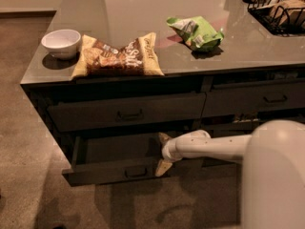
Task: Close middle drawer
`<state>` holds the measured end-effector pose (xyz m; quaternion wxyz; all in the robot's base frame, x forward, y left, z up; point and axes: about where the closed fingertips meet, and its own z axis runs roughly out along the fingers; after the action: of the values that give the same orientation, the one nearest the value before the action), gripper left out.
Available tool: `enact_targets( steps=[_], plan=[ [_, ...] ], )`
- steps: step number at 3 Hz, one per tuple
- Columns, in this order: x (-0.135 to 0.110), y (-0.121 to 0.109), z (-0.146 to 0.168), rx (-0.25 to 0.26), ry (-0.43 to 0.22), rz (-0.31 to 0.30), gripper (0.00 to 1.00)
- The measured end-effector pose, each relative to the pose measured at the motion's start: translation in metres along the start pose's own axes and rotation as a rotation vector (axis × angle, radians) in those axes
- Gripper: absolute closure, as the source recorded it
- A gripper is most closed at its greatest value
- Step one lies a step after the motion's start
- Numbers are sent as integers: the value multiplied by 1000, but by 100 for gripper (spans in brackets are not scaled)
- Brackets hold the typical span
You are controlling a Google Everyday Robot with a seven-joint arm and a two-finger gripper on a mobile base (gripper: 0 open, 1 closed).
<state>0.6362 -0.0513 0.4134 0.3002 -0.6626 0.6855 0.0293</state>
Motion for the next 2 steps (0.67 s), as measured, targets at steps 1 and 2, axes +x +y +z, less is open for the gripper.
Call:
enact_targets(
  steps=[1,2],
  plan=[
    [4,-3,-11,10,-90,45,0],
    [-2,13,-44,-23,-205,60,0]
  ],
)
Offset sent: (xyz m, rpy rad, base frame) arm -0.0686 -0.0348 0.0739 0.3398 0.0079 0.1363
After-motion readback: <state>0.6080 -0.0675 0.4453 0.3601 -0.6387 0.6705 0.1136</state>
